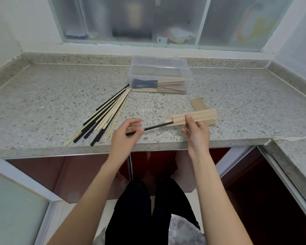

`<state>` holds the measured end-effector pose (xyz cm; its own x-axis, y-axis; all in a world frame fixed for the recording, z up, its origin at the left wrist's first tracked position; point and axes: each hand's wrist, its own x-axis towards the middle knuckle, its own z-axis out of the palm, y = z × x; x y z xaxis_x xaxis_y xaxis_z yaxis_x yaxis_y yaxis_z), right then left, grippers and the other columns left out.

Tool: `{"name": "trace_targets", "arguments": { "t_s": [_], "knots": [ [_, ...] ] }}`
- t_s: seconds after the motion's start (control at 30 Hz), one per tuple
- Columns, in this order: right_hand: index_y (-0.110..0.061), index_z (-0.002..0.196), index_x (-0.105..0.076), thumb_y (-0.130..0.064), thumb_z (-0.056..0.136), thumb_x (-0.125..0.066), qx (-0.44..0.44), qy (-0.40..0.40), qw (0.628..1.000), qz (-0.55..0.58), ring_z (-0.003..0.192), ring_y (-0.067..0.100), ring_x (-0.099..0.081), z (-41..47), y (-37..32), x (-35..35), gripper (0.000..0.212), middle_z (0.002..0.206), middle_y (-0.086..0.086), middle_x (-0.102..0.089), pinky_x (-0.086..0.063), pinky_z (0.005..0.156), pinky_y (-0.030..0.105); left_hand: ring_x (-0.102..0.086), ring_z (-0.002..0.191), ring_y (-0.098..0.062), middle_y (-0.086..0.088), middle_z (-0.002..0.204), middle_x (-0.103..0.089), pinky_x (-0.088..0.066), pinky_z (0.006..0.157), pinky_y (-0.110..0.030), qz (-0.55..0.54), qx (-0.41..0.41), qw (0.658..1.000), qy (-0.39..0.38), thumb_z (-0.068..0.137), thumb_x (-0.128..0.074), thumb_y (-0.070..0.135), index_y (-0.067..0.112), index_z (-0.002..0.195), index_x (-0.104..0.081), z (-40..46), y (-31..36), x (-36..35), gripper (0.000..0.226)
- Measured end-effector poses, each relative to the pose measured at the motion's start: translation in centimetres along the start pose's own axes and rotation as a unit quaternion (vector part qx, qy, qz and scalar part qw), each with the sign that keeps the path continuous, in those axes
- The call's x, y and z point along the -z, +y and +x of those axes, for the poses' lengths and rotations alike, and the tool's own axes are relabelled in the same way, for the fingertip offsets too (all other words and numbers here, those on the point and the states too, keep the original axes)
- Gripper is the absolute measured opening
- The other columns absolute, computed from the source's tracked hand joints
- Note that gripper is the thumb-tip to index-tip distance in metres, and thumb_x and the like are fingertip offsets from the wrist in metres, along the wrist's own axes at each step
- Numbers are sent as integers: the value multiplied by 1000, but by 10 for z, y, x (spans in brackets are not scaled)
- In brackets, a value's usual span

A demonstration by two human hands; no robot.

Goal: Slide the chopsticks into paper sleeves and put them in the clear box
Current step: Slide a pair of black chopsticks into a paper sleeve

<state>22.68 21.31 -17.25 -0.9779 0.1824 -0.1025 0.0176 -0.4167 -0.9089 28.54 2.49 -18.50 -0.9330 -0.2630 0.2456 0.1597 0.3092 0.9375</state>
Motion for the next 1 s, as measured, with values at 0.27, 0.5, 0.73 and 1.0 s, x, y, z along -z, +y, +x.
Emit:
{"name": "trace_targets", "arguments": {
  "t_s": [0.27, 0.5, 0.73, 1.0],
  "knots": [
    [-13, 90, -66, -16, 90, -63, 11, 47, 996, 70, 64, 4, -59, -12, 1, -10, 5, 80, -3, -66, -50, 59, 15, -62, 109, -18, -12, 123, -60, -47, 98, -32, -338, 153, 924, 88, 96, -51, 20, 19, 117, -55, -9, 8, -16, 21],
    [-14, 92, -66, -20, 91, -61, -7, 13, 999, 47, 76, 9, -61, -18, 5, -7, 8, 92, 1, -67, -51, 61, 16, -69, 94, -15, -9, 99, -70, -54, 85, -25, -288, 156, 940, 100, 94, -55, 22, 12, 111, -56, -7, 5, -16, 20],
    [-14, 89, -66, -20, 91, -62, -24, 32, 998, 57, 82, 13, -61, -15, 5, -11, 7, 89, -1, -67, -52, 60, 16, -70, 82, -17, -12, 85, -72, -52, 72, -18, -190, 96, 971, 105, 91, -58, 13, 9, 94, -62, -10, -4, -6, 6],
    [-13, 94, -66, -22, 92, -60, -57, 28, 995, 82, 76, 8, -64, -16, 15, -13, 11, 91, 0, -69, -53, 62, 16, -59, 85, 3, 13, 95, -64, -45, 78, -10, 51, 19, 996, 67, 91, -58, 30, 22, 106, -63, -4, -6, 36, 18]
  ]
}}
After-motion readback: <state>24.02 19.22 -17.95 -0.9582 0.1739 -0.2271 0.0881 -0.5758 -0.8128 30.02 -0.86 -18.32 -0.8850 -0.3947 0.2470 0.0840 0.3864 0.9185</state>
